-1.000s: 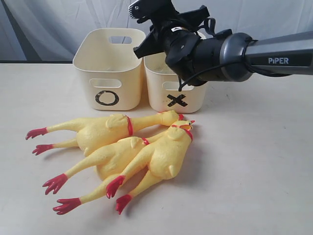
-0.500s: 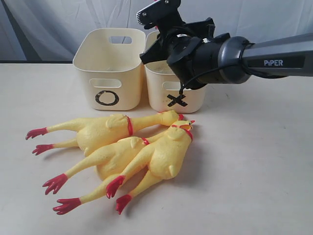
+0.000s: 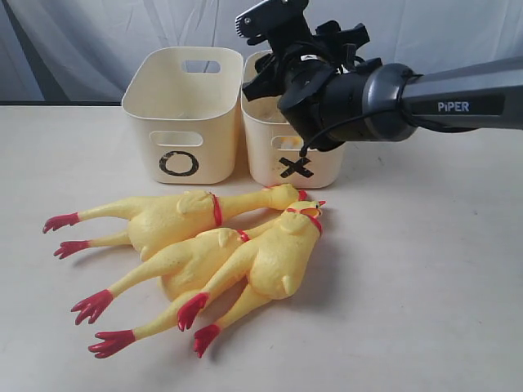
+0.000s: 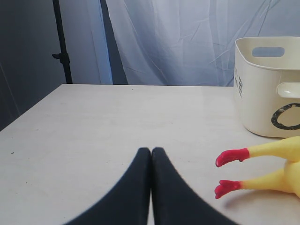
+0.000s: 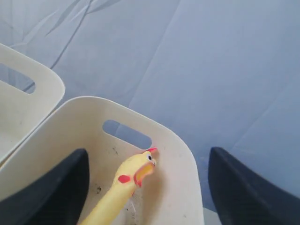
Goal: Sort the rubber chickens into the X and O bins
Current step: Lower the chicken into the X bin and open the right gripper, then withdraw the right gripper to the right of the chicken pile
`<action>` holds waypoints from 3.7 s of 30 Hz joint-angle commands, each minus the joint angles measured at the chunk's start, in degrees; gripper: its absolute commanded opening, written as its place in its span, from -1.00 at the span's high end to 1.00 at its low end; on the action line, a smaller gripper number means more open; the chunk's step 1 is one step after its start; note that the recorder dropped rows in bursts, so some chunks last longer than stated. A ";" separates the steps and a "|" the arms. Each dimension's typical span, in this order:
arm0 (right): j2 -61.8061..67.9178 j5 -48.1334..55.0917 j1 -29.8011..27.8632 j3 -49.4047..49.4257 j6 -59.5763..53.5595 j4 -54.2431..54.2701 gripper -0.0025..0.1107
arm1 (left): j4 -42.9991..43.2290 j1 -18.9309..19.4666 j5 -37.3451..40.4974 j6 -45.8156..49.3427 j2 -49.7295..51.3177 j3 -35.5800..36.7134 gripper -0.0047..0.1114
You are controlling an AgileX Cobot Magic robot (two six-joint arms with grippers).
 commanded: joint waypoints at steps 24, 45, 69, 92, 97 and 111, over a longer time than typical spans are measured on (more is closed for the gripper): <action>-17.96 -12.88 13.82 0.23 -39.97 32.70 -0.23 | 0.74 0.25 0.07 -0.10 -0.28 0.29 0.91; -18.76 -19.11 21.87 6.61 -39.97 32.70 0.97 | 0.99 0.25 0.07 -0.10 -0.28 0.29 0.91; -43.26 9.96 21.85 37.31 7.76 16.50 0.97 | 0.99 0.25 0.07 -0.10 -0.28 0.29 0.91; -51.57 11.04 21.85 65.13 77.33 0.23 0.97 | 0.99 0.25 0.07 -0.10 -0.28 0.29 0.91; -51.57 12.87 21.85 66.22 82.04 -1.34 0.97 | 0.99 0.25 0.07 -0.10 -0.28 0.29 0.91; -51.57 27.53 5.02 63.52 82.11 -16.85 0.97 | 0.99 0.25 0.07 -0.10 -0.28 0.29 0.91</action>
